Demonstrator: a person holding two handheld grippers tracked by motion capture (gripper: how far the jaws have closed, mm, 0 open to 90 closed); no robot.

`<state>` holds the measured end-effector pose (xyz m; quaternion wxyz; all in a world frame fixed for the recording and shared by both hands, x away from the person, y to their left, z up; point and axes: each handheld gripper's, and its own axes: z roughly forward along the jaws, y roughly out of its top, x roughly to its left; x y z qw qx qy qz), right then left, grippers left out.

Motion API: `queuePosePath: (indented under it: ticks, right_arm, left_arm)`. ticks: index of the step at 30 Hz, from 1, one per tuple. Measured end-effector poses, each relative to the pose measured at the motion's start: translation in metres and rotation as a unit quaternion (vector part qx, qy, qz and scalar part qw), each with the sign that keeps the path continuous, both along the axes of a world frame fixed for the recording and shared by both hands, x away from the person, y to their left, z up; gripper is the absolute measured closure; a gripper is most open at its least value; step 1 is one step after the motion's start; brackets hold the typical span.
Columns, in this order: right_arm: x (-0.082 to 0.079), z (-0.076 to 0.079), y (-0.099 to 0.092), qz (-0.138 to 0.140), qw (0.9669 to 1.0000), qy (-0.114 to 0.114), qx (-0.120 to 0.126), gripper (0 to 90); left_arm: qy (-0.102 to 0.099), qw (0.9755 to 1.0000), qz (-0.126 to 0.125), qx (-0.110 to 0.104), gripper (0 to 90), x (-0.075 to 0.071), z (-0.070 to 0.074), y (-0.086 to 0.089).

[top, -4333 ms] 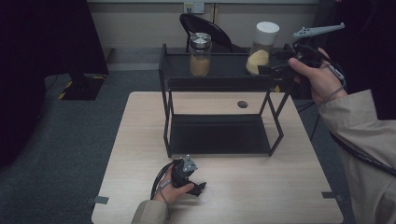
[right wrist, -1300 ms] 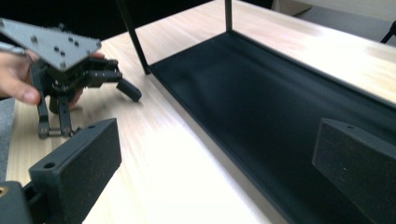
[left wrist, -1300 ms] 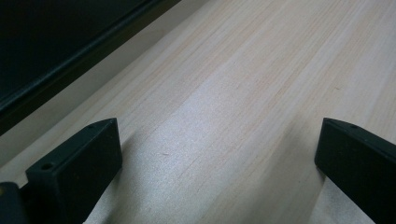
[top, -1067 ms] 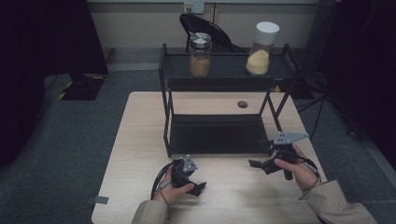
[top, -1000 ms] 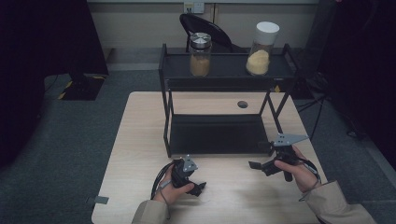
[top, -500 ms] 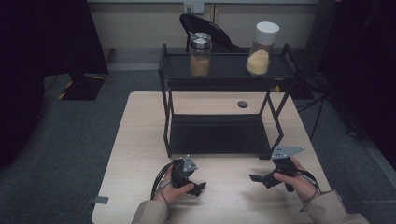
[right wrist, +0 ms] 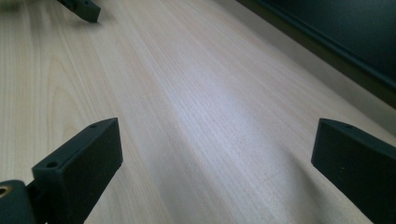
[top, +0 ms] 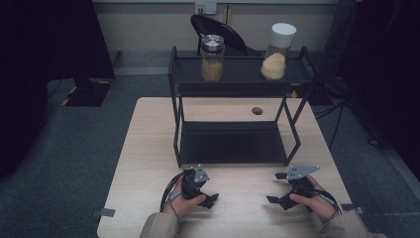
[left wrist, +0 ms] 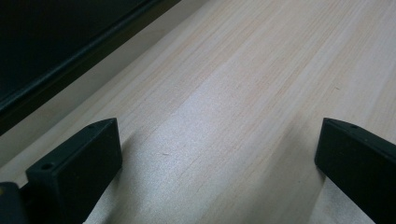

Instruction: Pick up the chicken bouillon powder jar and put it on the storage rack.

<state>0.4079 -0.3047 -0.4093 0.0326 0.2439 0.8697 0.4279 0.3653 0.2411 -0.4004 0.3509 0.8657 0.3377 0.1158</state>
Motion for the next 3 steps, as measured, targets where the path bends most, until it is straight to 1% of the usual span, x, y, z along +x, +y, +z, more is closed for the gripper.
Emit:
queuePosePath:
  ticks: [3]
  right_arm:
    - [-0.0012,-0.0002,0.0019,0.003,0.9999,-0.005,-0.009,0.8]
  left_arm:
    - [0.0,1.0,0.0,0.0,0.1,0.0,0.0,0.0]
